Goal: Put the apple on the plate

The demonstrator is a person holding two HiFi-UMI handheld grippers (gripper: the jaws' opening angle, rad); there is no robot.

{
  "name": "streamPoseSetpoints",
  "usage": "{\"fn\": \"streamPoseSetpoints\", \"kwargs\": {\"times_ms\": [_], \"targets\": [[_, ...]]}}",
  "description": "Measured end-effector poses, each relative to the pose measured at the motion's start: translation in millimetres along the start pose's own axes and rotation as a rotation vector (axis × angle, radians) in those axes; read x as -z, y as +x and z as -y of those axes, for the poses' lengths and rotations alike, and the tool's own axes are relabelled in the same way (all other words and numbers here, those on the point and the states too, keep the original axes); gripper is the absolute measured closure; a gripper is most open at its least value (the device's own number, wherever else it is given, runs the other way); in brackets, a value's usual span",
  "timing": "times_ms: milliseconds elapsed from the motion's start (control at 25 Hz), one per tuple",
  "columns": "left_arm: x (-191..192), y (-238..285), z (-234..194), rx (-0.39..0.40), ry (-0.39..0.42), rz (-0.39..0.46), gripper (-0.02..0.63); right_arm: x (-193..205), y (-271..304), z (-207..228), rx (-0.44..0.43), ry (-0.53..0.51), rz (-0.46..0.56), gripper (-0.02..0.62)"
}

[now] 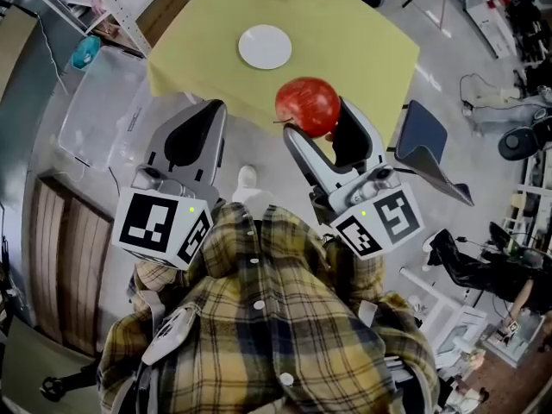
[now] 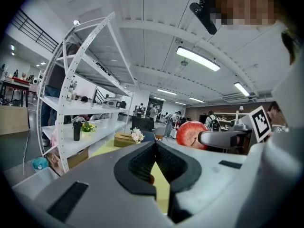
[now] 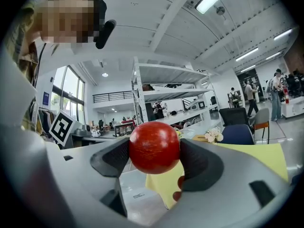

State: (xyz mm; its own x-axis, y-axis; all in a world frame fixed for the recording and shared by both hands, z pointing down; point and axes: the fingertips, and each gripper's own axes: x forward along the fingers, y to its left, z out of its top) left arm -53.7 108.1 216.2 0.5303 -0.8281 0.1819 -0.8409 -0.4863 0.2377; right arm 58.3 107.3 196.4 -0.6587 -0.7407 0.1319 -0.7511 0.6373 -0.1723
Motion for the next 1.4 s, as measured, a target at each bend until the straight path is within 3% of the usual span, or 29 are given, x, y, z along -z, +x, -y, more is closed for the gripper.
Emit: {"fn": "streamPoseSetpoints", "kwargs": {"times_ms": [600, 1400], "targets": [[-8.1, 75.3, -14.2, 0.027, -0.004, -0.014, 0.6, -3.4, 34.2, 66.5, 0.035, 0.023, -0.013, 0.267], [-70.1, 197.5, -129.2, 0.321, 0.077, -0.086, 0.6, -37.8, 169.1, 118.9, 0.325, 0.065, 0.047, 0.267]]}}
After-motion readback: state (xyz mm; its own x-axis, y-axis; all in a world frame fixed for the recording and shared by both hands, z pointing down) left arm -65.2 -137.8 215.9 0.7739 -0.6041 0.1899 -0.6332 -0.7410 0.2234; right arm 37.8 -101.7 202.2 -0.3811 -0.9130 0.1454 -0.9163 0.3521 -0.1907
